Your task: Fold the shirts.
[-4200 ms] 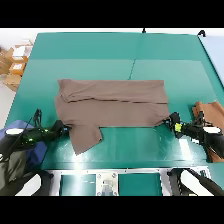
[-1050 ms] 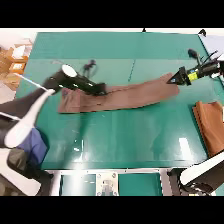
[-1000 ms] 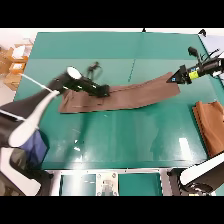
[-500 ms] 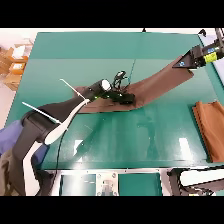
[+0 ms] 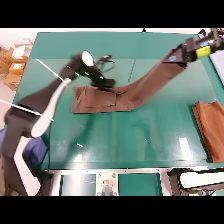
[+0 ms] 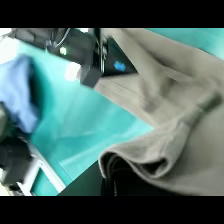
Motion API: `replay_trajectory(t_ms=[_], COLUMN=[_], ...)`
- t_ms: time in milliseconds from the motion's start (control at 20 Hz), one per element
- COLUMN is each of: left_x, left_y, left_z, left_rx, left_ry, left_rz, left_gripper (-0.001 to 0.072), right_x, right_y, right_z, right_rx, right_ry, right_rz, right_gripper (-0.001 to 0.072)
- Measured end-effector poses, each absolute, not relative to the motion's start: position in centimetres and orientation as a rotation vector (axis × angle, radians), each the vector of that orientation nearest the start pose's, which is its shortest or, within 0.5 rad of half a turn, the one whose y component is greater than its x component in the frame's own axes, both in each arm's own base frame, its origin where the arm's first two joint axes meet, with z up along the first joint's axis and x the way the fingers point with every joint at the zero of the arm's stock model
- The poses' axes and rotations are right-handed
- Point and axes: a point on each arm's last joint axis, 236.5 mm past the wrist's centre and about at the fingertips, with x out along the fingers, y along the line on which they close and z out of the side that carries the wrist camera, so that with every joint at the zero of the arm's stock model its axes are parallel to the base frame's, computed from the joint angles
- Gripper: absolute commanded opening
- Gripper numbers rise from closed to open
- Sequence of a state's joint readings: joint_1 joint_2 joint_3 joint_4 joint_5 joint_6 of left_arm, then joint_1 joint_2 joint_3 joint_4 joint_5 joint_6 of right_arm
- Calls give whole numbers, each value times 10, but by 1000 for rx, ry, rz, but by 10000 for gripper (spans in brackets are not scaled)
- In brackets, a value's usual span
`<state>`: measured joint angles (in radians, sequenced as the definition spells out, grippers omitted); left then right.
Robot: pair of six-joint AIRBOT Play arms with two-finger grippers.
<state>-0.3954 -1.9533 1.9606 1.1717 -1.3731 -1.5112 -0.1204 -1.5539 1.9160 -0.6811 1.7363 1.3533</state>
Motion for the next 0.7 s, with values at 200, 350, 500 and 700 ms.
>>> replay_trajectory(t_ms=[200,350,500,700], left_x=[454,450,448,445], left_y=[-150,-86,-41,2], left_z=[9,29,46,58], left_rx=[100,83,55,7], left_ry=[1507,1535,1526,1514], left_rz=[-343,-205,-125,-56], left_gripper=[28,28,28,28], right_x=[407,406,401,393], right_y=[234,327,430,503], right_z=[194,151,86,15], right_rx=[362,363,398,404], right_ry=[1111,1130,1135,1121], right_rz=[973,1036,1055,1025], right_gripper=[18,18,559,567])
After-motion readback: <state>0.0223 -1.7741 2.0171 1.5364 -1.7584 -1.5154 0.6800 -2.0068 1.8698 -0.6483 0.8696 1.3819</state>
